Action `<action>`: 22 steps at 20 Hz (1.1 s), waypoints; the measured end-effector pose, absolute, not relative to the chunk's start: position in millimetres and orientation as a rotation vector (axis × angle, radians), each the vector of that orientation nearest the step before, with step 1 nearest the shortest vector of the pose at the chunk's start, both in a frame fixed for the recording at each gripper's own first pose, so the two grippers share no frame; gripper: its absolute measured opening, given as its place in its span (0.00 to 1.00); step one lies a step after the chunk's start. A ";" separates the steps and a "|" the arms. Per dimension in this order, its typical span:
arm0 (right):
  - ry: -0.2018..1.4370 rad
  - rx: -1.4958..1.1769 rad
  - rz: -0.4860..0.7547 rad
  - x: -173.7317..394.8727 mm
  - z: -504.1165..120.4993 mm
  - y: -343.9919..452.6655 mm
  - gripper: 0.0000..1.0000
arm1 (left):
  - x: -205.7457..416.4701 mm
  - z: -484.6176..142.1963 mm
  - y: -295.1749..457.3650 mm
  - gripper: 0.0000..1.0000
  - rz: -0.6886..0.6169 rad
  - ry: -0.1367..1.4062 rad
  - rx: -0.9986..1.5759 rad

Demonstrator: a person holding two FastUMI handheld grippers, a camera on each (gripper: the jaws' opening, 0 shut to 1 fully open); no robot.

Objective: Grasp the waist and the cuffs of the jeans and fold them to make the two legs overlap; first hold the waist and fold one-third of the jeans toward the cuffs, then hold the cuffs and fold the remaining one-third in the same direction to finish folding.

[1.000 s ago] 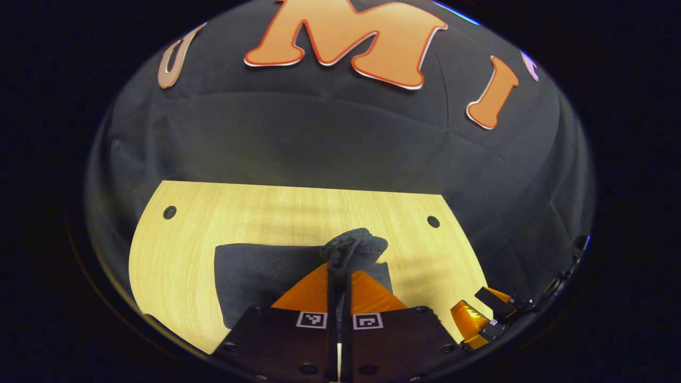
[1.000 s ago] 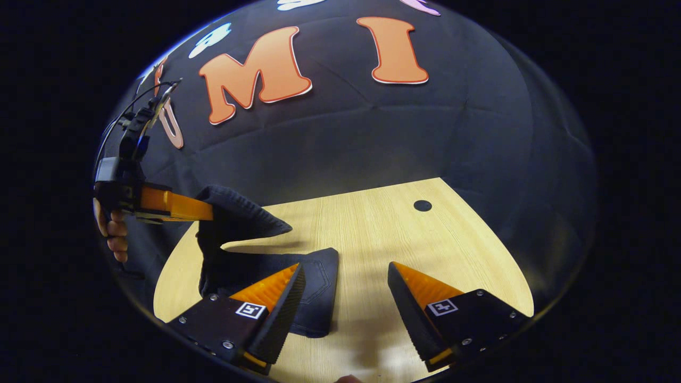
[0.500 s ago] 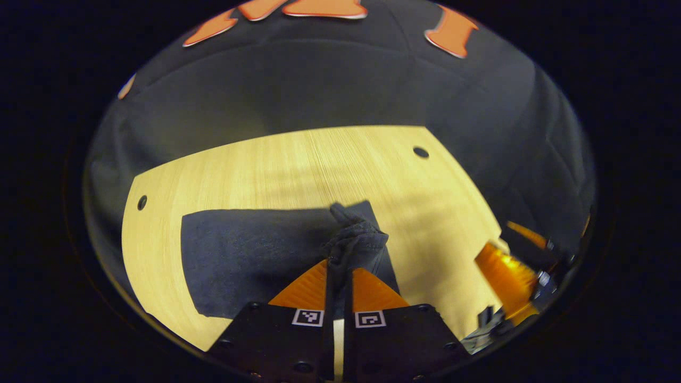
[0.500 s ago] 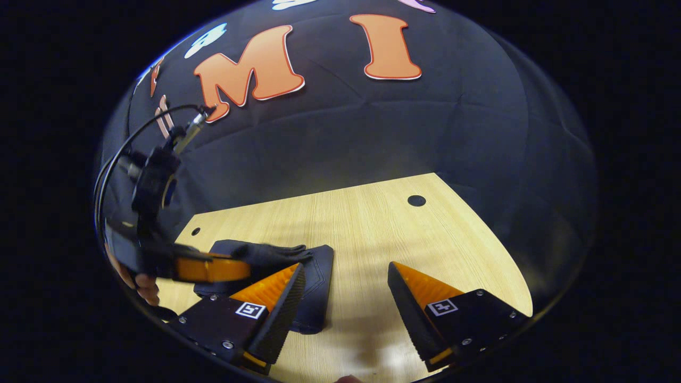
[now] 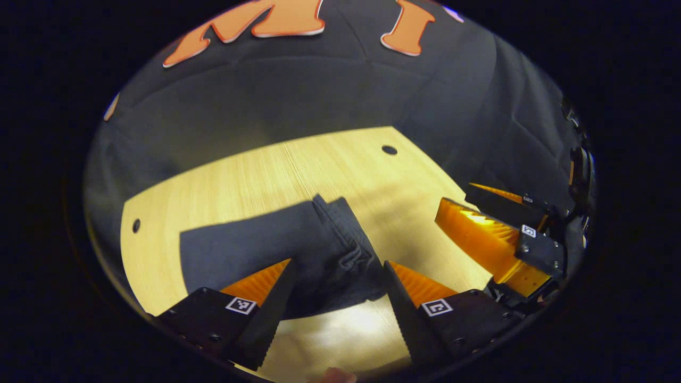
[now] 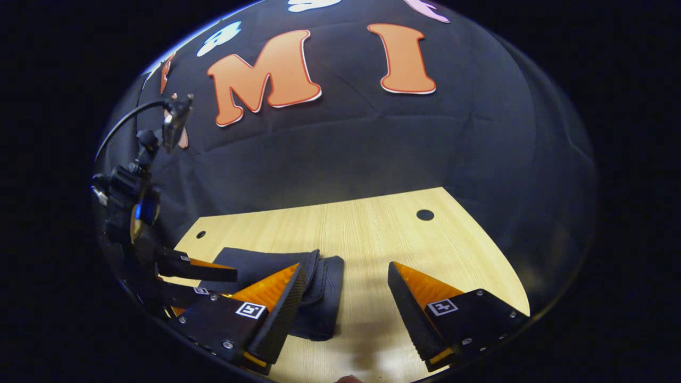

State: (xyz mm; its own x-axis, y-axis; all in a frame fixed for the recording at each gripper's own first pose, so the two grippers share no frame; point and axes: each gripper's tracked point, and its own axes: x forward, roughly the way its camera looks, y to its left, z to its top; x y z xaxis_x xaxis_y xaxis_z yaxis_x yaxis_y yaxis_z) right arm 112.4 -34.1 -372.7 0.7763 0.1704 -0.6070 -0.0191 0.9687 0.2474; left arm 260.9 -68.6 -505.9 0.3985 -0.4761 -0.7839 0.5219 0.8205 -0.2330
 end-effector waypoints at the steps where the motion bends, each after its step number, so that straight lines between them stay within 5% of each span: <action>1: 0.654 0.218 0.109 115.9 -364.4 -29.9 0.95 | 267.5 -492.9 -62.8 0.95 -0.621 0.916 0.048; 8: 0.471 0.136 0.160 139.6 -302.0 4.2 0.94 | 308.3 -386.3 12.8 0.94 -0.430 0.448 -0.111; 15: 0.279 0.124 0.204 142.7 -235.8 33.4 1.00 | 289.2 -344.0 72.4 0.94 -0.295 0.124 -0.170; 16: 0.244 0.124 0.212 142.8 -225.9 36.8 0.95 | 284.5 -340.7 73.9 0.89 -0.279 0.059 -0.161; 22: 0.165 0.103 0.255 134.5 -203.7 59.9 1.00 | 276.1 -339.1 77.1 0.89 -0.201 -0.010 -0.084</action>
